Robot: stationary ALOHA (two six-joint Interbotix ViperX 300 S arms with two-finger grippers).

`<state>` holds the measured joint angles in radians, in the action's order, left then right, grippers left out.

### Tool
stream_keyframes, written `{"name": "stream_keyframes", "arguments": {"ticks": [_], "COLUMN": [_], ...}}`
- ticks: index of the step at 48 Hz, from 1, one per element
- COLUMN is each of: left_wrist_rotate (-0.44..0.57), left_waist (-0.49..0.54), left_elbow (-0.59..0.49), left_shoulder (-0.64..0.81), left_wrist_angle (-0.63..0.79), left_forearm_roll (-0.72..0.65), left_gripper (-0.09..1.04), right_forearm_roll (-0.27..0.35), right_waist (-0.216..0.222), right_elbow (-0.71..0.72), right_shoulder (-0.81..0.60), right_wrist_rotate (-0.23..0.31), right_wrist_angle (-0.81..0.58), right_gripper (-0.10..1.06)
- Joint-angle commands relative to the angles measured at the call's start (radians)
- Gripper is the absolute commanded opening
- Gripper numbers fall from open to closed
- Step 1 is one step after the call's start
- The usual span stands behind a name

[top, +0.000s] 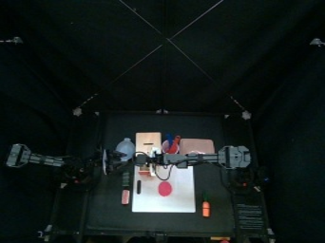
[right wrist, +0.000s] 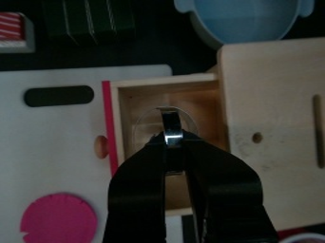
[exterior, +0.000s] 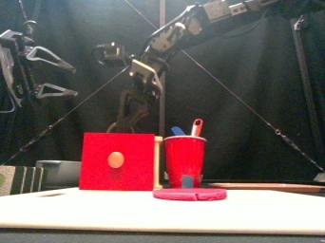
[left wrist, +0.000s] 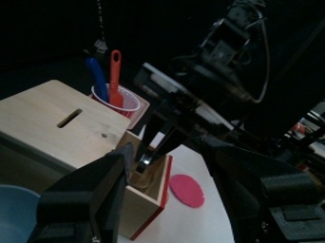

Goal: Get the cutter from the drawer then cut the dough then place the extra dough in the bowl
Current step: Place the cutter on the board

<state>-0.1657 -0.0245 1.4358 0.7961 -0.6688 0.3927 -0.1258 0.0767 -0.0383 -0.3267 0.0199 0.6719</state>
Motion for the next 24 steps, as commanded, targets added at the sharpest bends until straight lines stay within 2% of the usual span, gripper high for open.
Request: {"name": "stream_keyframes", "arguments": {"ticks": [1, 9, 19, 22, 24], "left_wrist_rotate": [0.002, 0.002, 0.006, 0.009, 0.009], "left_waist": [0.002, 0.003, -0.003, -0.003, -0.002], "left_elbow": [-0.015, -0.017, -0.021, -0.025, -0.029], "left_shoulder": [-0.002, -0.002, -0.002, 0.0, -0.002], "left_wrist_angle": [-0.003, -0.003, -0.005, -0.003, -0.005], "left_forearm_roll": [0.005, 0.008, -0.002, -0.006, -0.018], "left_gripper": [0.91, 0.91, 0.91, 0.91, 0.91], "right_forearm_roll": [0.002, -0.018, 0.006, 0.014, 0.011], "right_waist": [0.002, 0.002, -0.026, -0.04, -0.054], "right_elbow": [-0.069, -0.103, -0.043, 0.0, 0.049], "right_shoulder": [0.091, 0.137, 0.264, 0.316, 0.362], "right_wrist_rotate": [0.0, 0.002, 0.008, 0.026, 0.057], "right_wrist_angle": [0.054, 0.13, 0.247, 0.264, 0.268], "right_gripper": [0.43, 0.43, 0.42, 0.42, 0.42]}}
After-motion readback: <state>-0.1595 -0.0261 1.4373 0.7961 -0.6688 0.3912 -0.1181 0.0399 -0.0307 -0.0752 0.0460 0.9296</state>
